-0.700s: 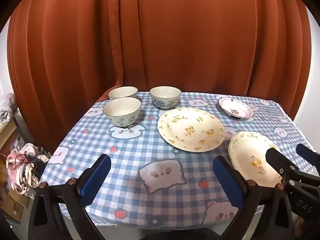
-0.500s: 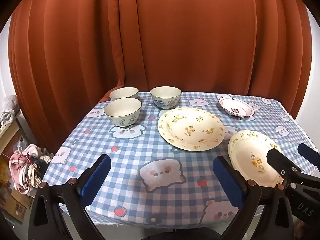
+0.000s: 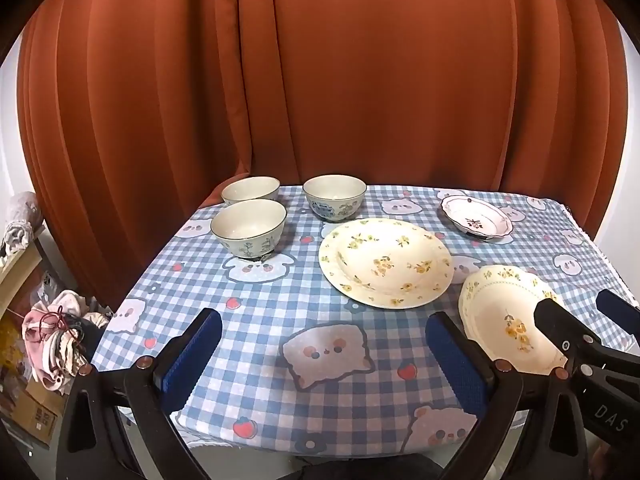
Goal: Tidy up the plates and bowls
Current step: 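Move both grippers toward the large yellow-floral plate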
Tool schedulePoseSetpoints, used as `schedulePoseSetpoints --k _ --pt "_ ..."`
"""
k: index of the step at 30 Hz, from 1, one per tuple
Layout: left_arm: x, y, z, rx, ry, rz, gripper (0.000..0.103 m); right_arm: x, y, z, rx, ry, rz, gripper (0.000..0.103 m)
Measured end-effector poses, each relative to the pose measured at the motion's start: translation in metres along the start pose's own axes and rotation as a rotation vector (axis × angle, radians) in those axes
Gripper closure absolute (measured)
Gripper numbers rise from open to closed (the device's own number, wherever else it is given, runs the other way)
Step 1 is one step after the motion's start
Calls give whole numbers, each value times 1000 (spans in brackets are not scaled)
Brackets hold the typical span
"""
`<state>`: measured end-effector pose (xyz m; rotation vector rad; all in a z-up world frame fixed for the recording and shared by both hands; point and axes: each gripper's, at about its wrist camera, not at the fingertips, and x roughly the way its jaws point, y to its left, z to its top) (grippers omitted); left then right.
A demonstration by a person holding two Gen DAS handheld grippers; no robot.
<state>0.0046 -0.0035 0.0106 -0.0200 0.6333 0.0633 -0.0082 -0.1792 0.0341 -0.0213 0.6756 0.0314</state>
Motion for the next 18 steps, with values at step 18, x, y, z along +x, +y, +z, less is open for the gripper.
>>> schedulePoseSetpoints --k 18 --pt "6 -1 10 3 8 23 1 7 11 10 2 5 1 7"
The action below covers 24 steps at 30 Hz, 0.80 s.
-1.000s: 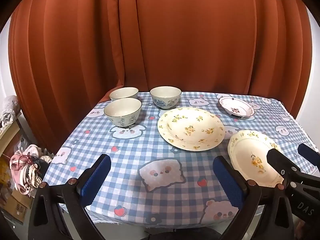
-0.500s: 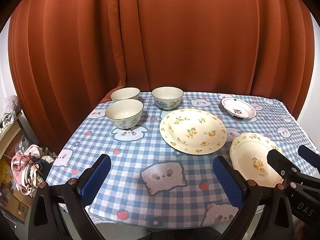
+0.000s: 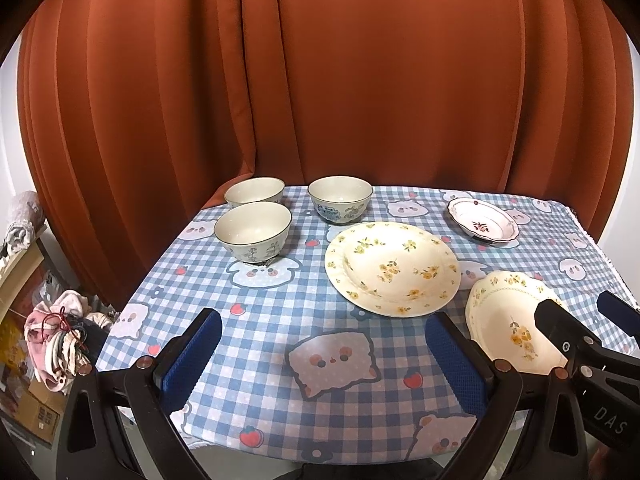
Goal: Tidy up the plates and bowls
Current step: 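Move both grippers toward the large yellow-floral plate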
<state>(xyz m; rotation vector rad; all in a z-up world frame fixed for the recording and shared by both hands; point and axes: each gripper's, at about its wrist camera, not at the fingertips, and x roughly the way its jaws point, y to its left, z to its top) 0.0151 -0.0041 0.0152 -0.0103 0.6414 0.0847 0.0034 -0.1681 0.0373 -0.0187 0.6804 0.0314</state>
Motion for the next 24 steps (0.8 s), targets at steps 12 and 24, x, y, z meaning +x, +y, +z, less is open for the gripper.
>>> schedulePoseSetpoints --k 12,24 --pt "1 2 0 -2 1 0 2 3 -2 2 -3 3 -1 7" --pt "-1 2 -3 -1 2 11 2 3 -7 0 4 21 17 7"
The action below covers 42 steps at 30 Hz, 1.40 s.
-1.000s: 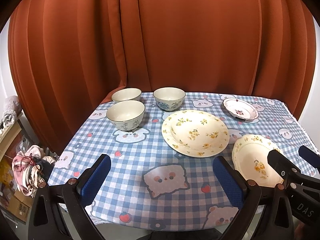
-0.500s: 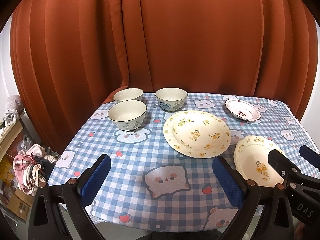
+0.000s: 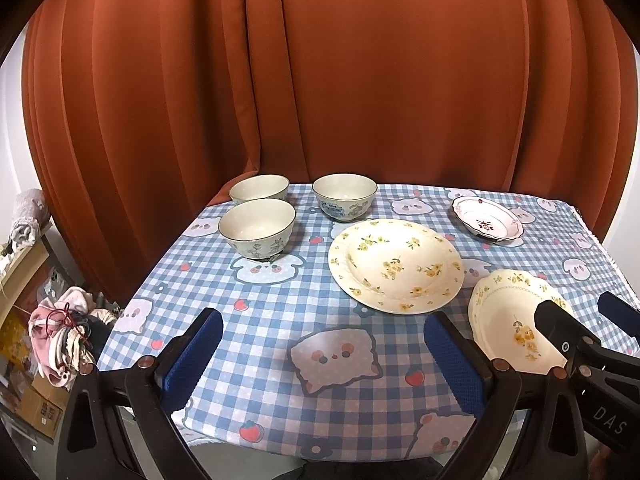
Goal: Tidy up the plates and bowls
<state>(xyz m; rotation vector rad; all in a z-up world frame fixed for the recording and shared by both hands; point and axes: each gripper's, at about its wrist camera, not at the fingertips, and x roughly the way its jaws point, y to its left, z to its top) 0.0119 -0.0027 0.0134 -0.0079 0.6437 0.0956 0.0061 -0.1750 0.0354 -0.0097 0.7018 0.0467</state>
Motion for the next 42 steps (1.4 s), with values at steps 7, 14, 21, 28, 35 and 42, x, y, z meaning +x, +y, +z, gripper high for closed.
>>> schedulePoseSetpoints --k 7,14,21,28,35,42 --pt "6 12 10 -8 15 -26 3 1 10 5 8 14 -11 7" --pt "7 21 35 29 -7 -50 6 -1 26 21 32 20 -46 6" --pt "17 31 49 28 17 -105 7 -5 40 34 65 2 -90 7" --pt "22 28 50 44 31 -139 10 -2 43 38 91 42 -127 7" --pt "29 16 51 49 53 -151 10 1 37 36 110 55 -153 7" --pt "40 -14 48 36 74 -121 10 15 10 37 112 66 -128 7"
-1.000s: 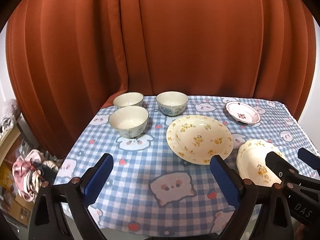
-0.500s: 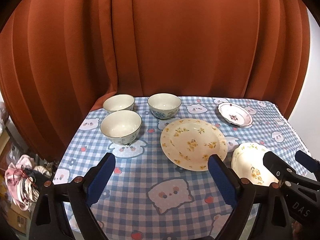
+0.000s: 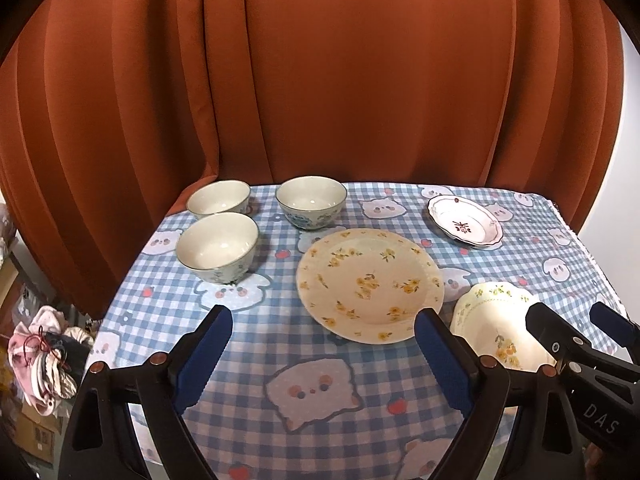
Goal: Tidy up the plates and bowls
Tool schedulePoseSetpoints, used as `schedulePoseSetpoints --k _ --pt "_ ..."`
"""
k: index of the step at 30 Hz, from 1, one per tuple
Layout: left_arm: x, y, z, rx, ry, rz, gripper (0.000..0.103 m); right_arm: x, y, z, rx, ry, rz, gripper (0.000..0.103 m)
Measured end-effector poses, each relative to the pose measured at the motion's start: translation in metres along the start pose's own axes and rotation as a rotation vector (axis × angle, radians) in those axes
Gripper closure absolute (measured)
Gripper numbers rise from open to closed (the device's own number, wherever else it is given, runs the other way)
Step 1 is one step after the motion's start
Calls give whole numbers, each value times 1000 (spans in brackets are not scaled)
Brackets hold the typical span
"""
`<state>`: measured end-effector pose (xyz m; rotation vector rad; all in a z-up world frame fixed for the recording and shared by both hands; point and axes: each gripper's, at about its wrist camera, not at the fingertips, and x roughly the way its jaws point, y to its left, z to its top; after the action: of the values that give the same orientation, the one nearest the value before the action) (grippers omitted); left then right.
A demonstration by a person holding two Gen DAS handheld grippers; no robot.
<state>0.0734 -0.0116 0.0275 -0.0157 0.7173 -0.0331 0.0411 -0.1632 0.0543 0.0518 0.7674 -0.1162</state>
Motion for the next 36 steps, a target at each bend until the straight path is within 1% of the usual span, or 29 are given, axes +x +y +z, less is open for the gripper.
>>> schedulePoseSetpoints --k 6,10,14,18,21,24,26,28,32,36 --pt "19 -39 -2 -38 57 12 12 22 -36 12 -26 30 22 8" --pt "34 -70 -4 -50 100 16 14 39 -68 16 -37 62 33 8" --pt "53 -94 -12 -68 151 26 15 56 -93 16 -49 92 40 10" --pt "74 -113 -23 -95 218 20 18 79 -115 12 -64 142 41 14" --pt "90 -129 -32 -108 264 26 18 98 -129 8 -76 181 40 16" --pt "102 -141 -38 -107 294 36 18 117 -142 4 -89 225 38 19" --pt "114 -150 -44 -112 332 41 19 131 -150 0 -95 259 41 22" --pt "125 -157 -49 -121 372 46 23 144 -157 -5 -104 293 46 24" --pt "140 -164 -56 -132 418 64 27 164 -164 -11 -126 347 69 28" --pt "145 -170 -58 -133 448 79 31 180 -169 -15 -134 392 106 32"
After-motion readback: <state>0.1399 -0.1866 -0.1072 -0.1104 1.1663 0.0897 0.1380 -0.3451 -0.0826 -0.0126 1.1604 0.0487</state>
